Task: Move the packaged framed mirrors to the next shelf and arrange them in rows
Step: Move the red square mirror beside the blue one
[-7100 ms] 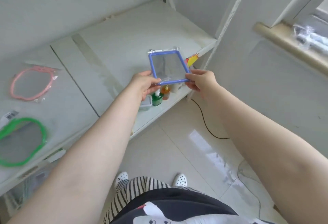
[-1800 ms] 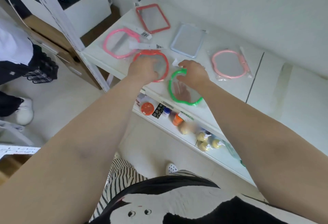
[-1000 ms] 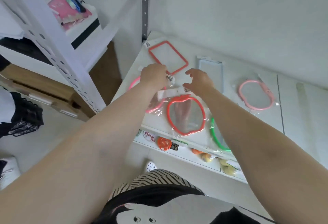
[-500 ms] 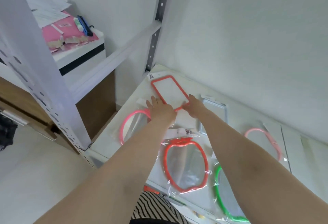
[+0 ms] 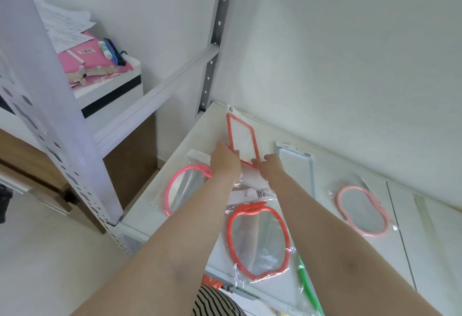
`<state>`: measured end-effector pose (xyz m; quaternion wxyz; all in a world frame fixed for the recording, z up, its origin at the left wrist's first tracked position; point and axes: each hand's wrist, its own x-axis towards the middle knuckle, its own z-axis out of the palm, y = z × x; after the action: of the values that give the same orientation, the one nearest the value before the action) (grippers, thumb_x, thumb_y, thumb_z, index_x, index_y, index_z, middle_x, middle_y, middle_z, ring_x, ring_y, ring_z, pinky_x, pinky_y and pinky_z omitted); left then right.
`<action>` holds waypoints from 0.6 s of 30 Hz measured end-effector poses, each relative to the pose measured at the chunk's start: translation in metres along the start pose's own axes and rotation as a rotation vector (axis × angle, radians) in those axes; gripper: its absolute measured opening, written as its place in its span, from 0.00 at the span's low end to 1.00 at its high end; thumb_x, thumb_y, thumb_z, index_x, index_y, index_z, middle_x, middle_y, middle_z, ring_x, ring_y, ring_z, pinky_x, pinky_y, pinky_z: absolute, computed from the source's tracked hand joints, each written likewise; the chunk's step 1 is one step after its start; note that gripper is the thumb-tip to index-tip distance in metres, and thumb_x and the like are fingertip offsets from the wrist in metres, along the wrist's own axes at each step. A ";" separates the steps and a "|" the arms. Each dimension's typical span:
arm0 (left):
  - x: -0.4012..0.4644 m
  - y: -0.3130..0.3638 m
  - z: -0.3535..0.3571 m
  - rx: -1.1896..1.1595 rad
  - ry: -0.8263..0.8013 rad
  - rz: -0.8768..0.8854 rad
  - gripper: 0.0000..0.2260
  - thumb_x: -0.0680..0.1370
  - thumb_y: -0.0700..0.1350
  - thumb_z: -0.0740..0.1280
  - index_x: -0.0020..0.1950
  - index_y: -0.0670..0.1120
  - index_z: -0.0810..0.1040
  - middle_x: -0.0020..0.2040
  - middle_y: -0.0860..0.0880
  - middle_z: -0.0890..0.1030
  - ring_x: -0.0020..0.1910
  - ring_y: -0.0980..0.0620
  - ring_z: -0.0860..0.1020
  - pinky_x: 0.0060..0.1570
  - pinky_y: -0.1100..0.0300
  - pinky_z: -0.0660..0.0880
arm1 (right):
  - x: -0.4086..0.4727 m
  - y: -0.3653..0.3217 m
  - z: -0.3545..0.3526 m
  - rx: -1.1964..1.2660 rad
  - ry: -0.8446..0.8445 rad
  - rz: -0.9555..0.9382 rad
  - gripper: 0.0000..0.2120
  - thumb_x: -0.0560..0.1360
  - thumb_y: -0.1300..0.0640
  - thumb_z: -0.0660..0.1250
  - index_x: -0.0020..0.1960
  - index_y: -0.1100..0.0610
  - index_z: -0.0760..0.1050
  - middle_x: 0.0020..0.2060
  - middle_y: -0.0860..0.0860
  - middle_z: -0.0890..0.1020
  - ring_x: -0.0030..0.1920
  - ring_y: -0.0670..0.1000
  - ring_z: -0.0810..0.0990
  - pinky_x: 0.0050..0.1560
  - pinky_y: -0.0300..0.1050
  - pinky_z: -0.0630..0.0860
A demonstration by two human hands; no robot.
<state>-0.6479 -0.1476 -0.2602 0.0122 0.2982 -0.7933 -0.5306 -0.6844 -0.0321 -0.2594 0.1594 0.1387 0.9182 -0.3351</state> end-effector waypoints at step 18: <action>-0.114 0.051 -0.052 -0.244 -0.199 -0.111 0.10 0.70 0.32 0.68 0.31 0.43 0.75 0.30 0.42 0.79 0.37 0.43 0.82 0.40 0.54 0.82 | -0.144 0.043 -0.079 0.813 0.321 0.091 0.10 0.72 0.66 0.71 0.39 0.57 0.71 0.29 0.56 0.79 0.20 0.45 0.77 0.29 0.38 0.77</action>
<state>-0.5598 -0.1226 -0.1603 -0.0597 0.2841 -0.7026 -0.6497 -0.5538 0.0305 -0.1713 -0.0383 0.2807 0.7179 -0.6359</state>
